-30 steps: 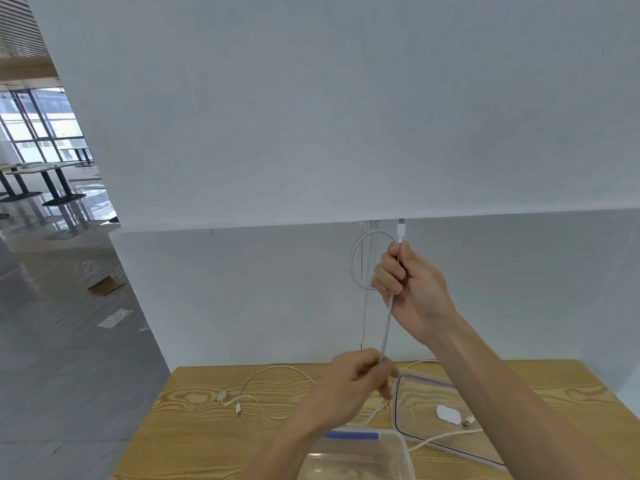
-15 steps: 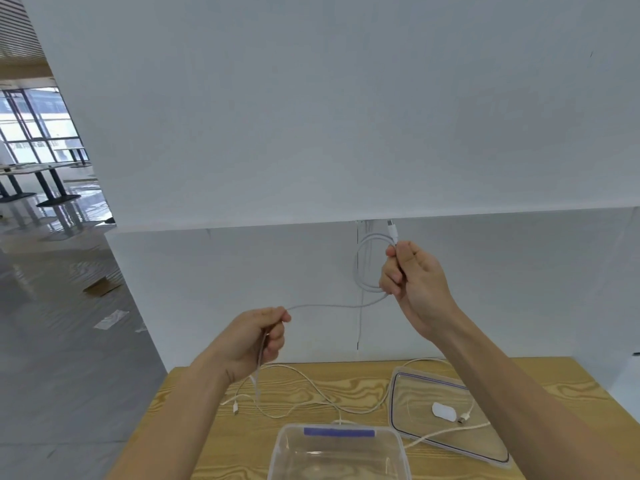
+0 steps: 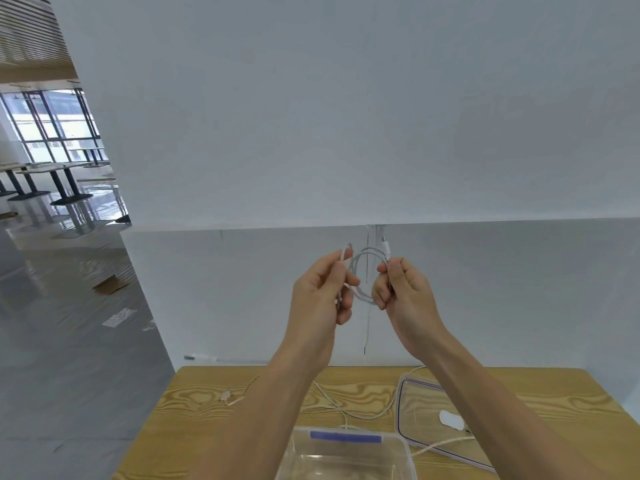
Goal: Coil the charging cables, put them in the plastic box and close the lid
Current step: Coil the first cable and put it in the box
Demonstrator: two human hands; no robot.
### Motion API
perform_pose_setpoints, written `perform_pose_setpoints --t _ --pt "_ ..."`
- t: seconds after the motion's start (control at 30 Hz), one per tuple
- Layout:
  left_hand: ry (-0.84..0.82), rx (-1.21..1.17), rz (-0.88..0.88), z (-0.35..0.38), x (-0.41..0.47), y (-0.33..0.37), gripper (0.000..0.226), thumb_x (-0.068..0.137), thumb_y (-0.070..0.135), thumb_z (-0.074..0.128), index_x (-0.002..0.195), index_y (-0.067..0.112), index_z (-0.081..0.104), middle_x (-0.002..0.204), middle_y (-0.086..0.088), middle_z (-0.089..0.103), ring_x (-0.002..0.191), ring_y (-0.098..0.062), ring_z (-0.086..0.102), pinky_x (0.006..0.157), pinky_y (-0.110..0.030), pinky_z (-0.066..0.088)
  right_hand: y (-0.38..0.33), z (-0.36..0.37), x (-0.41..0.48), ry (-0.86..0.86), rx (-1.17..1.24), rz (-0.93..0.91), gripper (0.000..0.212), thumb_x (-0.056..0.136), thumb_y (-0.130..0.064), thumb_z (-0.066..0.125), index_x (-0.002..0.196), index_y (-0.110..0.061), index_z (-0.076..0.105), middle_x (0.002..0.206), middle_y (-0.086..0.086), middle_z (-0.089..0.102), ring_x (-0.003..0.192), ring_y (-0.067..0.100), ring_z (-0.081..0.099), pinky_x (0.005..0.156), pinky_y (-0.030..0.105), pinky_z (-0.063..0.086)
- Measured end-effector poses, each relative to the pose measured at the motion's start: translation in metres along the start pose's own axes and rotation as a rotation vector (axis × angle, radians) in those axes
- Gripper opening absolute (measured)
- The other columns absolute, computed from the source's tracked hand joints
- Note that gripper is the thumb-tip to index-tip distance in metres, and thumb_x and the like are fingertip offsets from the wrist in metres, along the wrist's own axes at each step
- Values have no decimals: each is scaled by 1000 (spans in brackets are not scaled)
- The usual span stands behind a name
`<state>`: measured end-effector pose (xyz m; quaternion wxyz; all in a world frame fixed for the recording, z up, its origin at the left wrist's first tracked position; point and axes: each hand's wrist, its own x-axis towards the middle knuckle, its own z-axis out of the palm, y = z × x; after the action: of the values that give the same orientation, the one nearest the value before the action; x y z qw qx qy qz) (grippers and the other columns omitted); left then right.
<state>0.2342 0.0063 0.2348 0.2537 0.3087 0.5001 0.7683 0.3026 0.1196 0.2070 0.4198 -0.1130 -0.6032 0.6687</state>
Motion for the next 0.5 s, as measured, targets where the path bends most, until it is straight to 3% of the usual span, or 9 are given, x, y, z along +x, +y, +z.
perform_pose_setpoints --t 0.13,0.23,0.33,0.5 --pt "32 266 117 17 -6 -10 24 97 18 49 111 27 67 68 8 56 49 -4 41 49 -15 35 0 4 -1 -12 -13 1 29 101 -23 31 88 -6 50 51 -4 47 52 12 43 59 27 39" --pt "102 500 255 23 -9 -17 16 92 20 58 95 25 73 84 1 59 65 -1 55 65 -13 43 0 7 -4 -27 48 26 30 102 -22 33 83 -7 52 64 3 48 65 18 42 68 34 38" --pt "193 544 320 26 -11 -20 7 85 18 67 85 18 75 85 6 53 66 2 53 62 -6 40 -4 11 -7 -24 177 90 32 101 -22 35 74 -12 48 69 5 43 71 19 38 75 37 37" --pt "222 501 327 26 -12 -22 6 82 17 71 76 16 73 88 5 50 59 -2 52 59 -8 41 -14 20 -13 -14 282 167 32 101 -26 34 82 -7 51 80 10 51 83 24 52 79 30 52"
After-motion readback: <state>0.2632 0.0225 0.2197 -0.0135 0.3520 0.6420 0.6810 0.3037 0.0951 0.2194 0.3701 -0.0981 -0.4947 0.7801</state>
